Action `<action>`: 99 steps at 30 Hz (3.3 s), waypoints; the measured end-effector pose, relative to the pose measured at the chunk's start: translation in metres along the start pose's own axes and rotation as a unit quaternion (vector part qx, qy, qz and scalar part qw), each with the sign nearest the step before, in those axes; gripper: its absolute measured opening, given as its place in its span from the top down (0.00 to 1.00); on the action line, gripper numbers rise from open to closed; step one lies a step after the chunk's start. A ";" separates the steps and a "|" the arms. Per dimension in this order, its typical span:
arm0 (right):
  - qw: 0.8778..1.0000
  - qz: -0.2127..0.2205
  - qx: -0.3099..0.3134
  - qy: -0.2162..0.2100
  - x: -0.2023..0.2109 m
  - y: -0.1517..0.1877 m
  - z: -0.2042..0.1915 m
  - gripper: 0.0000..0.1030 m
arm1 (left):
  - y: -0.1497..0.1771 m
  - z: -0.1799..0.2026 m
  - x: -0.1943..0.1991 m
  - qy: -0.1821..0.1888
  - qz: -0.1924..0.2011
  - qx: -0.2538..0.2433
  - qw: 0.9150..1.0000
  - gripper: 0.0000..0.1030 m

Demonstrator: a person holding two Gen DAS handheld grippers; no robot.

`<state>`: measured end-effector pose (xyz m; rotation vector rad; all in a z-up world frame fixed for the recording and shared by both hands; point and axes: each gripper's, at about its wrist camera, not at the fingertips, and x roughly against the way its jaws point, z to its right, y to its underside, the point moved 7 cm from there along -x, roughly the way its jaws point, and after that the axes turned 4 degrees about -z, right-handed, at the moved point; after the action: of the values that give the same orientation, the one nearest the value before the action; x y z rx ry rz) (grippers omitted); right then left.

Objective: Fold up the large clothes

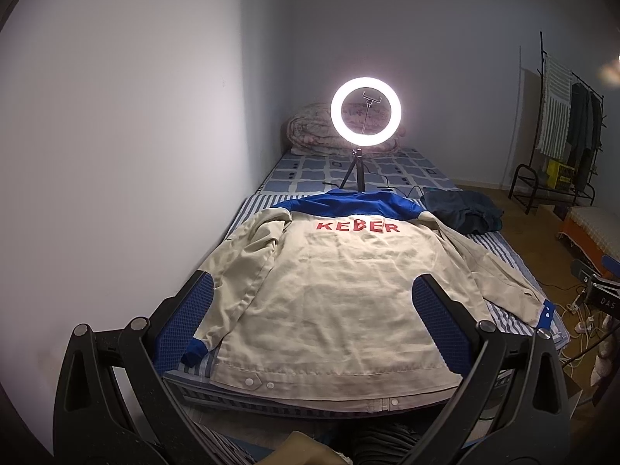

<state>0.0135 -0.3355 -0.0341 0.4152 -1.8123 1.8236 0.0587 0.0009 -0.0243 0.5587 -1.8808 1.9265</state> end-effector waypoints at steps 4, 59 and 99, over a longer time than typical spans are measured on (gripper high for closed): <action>1.000 -0.003 -0.001 0.003 -0.001 0.001 0.001 0.00 | 0.001 0.001 0.001 0.000 0.001 0.000 1.000 0.00; 0.999 -0.009 0.038 0.022 -0.024 -0.020 -0.057 0.00 | 0.017 -0.039 -0.015 -0.036 -0.008 0.015 0.999 0.00; 0.940 -0.003 0.215 -0.264 -0.086 -0.032 -0.307 0.07 | 0.079 -0.128 -0.018 -0.097 -0.054 0.068 0.991 0.00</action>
<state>0.1470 -0.0472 -0.0724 1.1703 -1.7002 2.2580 0.0296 0.1268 -0.1032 0.9010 -1.7999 2.0002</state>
